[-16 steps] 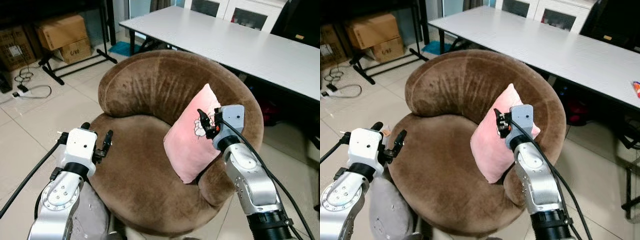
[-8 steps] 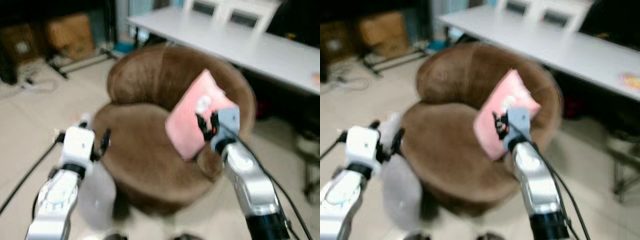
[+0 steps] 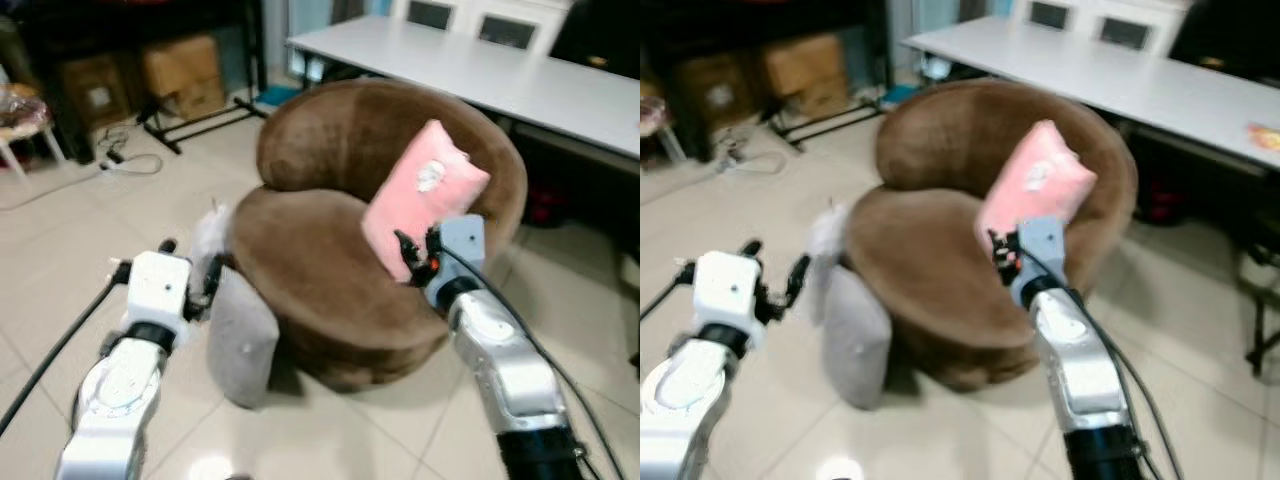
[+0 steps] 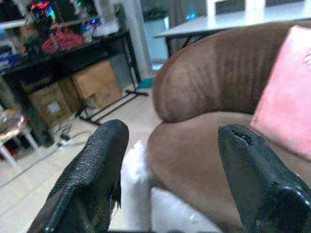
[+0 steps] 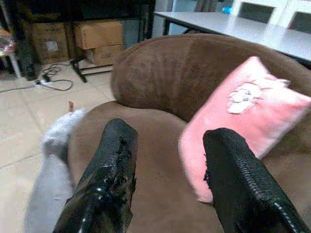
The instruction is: Move the pillow to the sofa from floor
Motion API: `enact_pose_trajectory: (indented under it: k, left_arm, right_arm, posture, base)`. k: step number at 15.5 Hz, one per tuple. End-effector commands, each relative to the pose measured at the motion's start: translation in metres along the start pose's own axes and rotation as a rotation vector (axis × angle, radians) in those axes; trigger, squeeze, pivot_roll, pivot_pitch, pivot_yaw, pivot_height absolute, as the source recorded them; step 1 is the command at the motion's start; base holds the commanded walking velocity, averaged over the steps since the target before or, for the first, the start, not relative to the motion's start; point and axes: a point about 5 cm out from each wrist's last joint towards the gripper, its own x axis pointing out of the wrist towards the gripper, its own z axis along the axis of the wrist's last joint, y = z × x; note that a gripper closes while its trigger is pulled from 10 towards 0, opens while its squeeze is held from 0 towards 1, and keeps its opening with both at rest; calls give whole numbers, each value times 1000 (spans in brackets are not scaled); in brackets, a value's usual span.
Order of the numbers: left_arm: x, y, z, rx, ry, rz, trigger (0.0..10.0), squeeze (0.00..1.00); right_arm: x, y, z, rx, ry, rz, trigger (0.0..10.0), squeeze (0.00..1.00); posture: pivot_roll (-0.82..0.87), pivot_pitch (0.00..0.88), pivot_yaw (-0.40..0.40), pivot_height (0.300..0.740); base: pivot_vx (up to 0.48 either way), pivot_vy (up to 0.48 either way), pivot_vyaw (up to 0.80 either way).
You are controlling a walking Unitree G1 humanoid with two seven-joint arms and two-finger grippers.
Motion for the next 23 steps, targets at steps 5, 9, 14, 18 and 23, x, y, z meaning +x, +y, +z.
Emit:
enact_pose_trajectory:
  k: [5, 9, 14, 18, 23]
  left_arm:
    - [3, -5, 3, -2, -9, -11, 10000, 0]
    - [2, -4, 3, -4, -11, -10, 10000, 0]
    - [3, -3, 5, -8, -29, -2, 10000, 0]
    - [3, -2, 5, -11, -37, 4, 10000, 0]
    - [2, 0, 3, -6, -37, 10, 10000, 0]
  right_arm:
    - [-1, -5, 3, -14, -8, -17, 10000, 0]
    - [-1, -4, 3, -10, -8, -16, 10000, 0]
    - [-2, 6, 3, -36, 0, 61, 10000, 0]
    - [-1, 2, 3, -5, -12, 26, 10000, 0]
    - [-2, 3, 3, -15, -13, 20, 10000, 0]
  posture:
    - [-97, 0, -78, 740]
    - [-96, 0, -76, 740]
    - [-94, 0, -76, 740]
    - [-93, 0, -81, 740]
    - [-88, 0, -84, 740]
  base:
    - [0, 418, 0]
    - [0, 396, 0]
    - [0, 0, 480]
    - [311, 0, 400]
    - [324, 0, 0]
